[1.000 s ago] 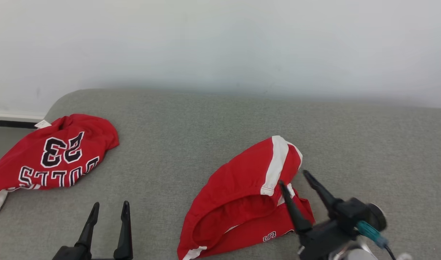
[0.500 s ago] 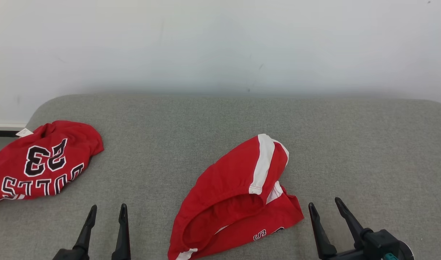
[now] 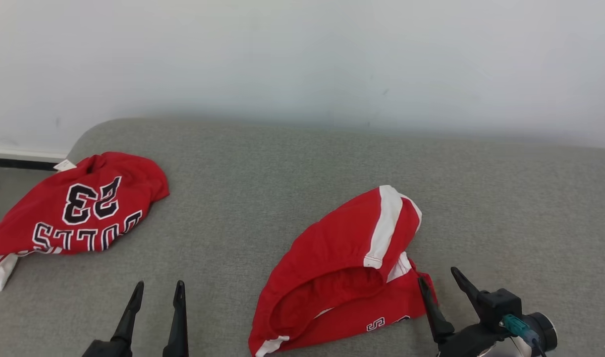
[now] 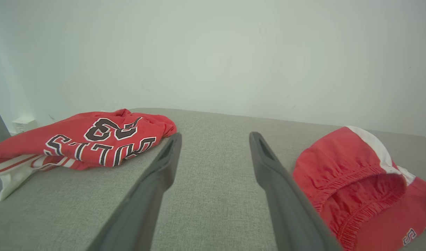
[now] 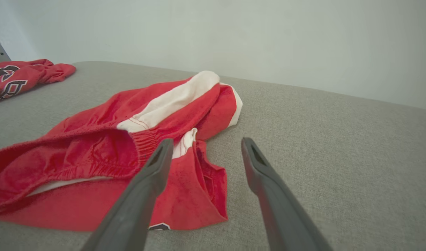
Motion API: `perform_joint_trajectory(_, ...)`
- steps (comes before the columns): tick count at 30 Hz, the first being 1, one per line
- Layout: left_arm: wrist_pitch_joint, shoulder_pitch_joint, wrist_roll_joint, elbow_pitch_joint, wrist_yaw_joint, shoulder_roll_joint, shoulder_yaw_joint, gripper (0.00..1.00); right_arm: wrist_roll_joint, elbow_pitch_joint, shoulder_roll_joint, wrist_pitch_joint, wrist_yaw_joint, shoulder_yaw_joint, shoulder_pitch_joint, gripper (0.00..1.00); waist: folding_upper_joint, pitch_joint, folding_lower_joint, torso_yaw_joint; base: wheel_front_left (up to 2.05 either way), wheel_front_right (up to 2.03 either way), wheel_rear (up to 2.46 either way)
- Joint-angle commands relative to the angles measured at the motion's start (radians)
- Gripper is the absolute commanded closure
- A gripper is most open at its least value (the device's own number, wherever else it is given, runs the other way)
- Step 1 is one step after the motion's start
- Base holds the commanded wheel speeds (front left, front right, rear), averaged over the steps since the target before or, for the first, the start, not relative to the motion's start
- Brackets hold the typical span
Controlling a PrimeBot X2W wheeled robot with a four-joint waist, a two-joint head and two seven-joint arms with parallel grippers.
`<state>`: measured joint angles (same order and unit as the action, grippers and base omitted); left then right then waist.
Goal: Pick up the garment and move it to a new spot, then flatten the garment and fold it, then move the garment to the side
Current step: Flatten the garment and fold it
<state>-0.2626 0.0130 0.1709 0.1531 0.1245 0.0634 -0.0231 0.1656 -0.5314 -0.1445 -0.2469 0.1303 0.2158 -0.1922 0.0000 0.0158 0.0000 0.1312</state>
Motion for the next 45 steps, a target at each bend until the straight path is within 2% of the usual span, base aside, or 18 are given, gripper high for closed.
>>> perform_joint_trajectory(1, -0.003, -0.008, -0.002, 0.002, 0.006, -0.002, -0.002, 0.0, 0.006, -0.041, -0.007, -0.002, 0.001, 0.008, -0.022, 0.0, 0.0, -0.011, 0.0, 0.027, 0.0, 0.0, 0.0)
perform_joint_trajectory(5, -0.003, -0.017, 0.001, 0.002, 0.006, -0.003, -0.007, 0.0, 0.019, -0.147, -0.01, -0.009, 0.001, 0.035, -0.079, 0.0, 0.0, -0.033, 0.0, 0.052, 0.0, 0.0, 0.0)
perform_joint_trajectory(10, -0.003, -0.031, 0.004, 0.005, 0.007, -0.004, -0.008, 0.0, 0.041, -0.244, -0.003, -0.015, 0.001, 0.068, -0.138, 1.0, 0.0, -0.059, 0.0, 0.074, 0.0, 0.0, 0.0)
perform_joint_trajectory(13, -0.003, -0.037, 0.006, 0.006, 0.007, -0.005, -0.006, 0.0, 0.053, -0.268, -0.007, -0.018, 0.001, 0.073, -0.164, 1.0, 0.0, -0.067, 0.0, 0.076, 0.0, 0.0, 0.0)
perform_joint_trajectory(16, -0.003, -0.03, 0.007, 0.005, 0.005, -0.006, 0.006, 0.0, 0.049, -0.189, -0.022, -0.019, 0.001, 0.044, -0.161, 1.0, 0.0, -0.066, 0.0, 0.061, 0.0, 0.0, 0.0)
perform_joint_trajectory(20, -0.003, -0.018, 0.009, 0.007, 0.002, -0.007, 0.011, 0.0, 0.034, -0.045, -0.039, -0.019, 0.001, -0.023, -0.081, 1.0, 0.0, -0.051, 0.0, 0.031, 0.0, 0.0, 0.0)
perform_joint_trajectory(27, -0.003, -0.007, 0.015, 0.007, -0.002, -0.01, 0.006, 0.0, 0.034, 0.172, -0.067, -0.019, 0.001, -0.071, 0.105, 1.0, 0.0, -0.032, 0.0, -0.021, 0.0, 0.0, 0.0)
perform_joint_trajectory(31, -0.003, -0.004, 0.016, 0.005, -0.003, -0.011, 0.005, 0.0, 0.037, 0.224, -0.065, -0.02, 0.001, -0.119, 0.201, 1.0, 0.0, -0.03, 0.0, -0.036, 0.0, 0.0, 0.0)
perform_joint_trajectory(34, -0.003, 0.002, 0.016, 0.005, -0.003, -0.012, 0.008, 0.0, 0.045, 0.213, -0.051, -0.02, 0.001, -0.132, 0.249, 1.0, 0.0, -0.026, 0.0, -0.045, 0.0, 0.0, 0.0)
perform_joint_trajectory(35, -0.003, 0.004, 0.015, 0.006, -0.003, -0.012, 0.009, 0.0, 0.043, 0.219, -0.05, -0.02, 0.001, -0.14, 0.249, 0.66, 0.0, -0.024, 0.0, -0.047, 0.0, 0.0, 0.0)
perform_joint_trajectory(36, -0.003, 0.006, 0.014, 0.008, -0.003, -0.012, 0.009, 0.0, 0.042, 0.217, -0.044, -0.02, 0.001, -0.144, 0.254, 0.0, 0.0, -0.02, 0.0, -0.049, 0.0, 0.0, 0.0)
perform_joint_trajectory(40, -0.003, 0.007, 0.012, 0.01, -0.001, -0.012, 0.01, 0.0, 0.032, 0.239, -0.033, -0.02, 0.001, -0.168, 0.258, 0.0, 0.0, -0.012, 0.0, -0.054, 0.0, 0.0, 0.0)
perform_joint_trajectory(45, -0.003, 0.014, 0.006, 0.011, 0.001, -0.012, 0.011, 0.0, 0.014, 0.327, -0.005, -0.018, 0.001, -0.207, 0.272, 0.0, 0.0, 0.005, 0.0, -0.057, 0.0, 0.0, 0.0)
